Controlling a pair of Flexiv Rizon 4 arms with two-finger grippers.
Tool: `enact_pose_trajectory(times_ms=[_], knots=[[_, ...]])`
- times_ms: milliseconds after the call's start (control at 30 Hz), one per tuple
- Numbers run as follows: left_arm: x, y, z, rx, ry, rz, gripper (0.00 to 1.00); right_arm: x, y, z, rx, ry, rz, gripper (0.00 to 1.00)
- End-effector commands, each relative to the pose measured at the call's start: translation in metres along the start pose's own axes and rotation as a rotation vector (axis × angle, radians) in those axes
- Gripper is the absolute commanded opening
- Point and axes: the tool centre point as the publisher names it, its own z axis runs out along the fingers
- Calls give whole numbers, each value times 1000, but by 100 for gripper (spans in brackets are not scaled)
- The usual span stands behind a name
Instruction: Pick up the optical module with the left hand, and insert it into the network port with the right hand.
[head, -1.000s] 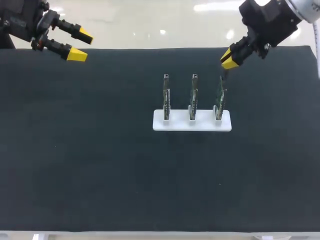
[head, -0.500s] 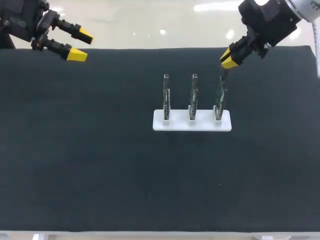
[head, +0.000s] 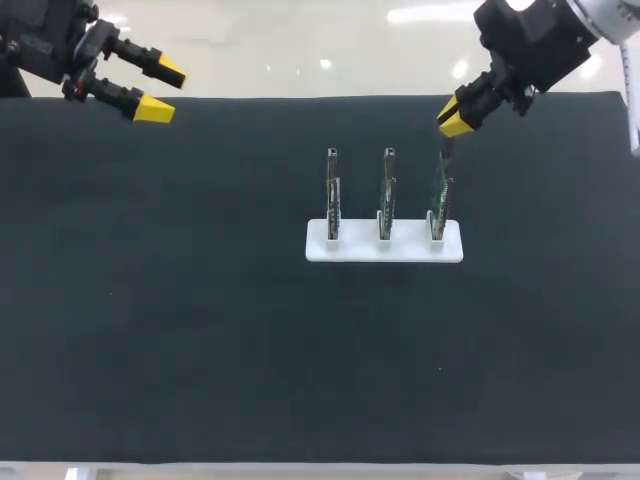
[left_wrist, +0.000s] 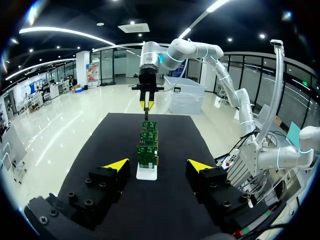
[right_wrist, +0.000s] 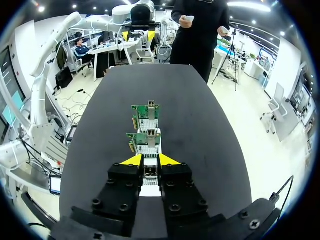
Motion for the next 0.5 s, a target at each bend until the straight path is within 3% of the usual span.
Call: enact_pose_trajectory(times_ms=[33, 433, 467, 500], knots=[[-1, 1, 1, 1, 4, -1, 100, 2, -3, 3, -4, -11, -2, 0], [-1, 1, 1, 1, 4, -1, 100, 5, -4, 6, -13, -22, 2, 0], [-1, 1, 1, 1, 4, -1, 100, 4, -4, 6, -13, -25, 1, 44], [-1, 1, 1, 1, 4, -1, 100, 3, -4, 5, -11, -27, 5, 100]])
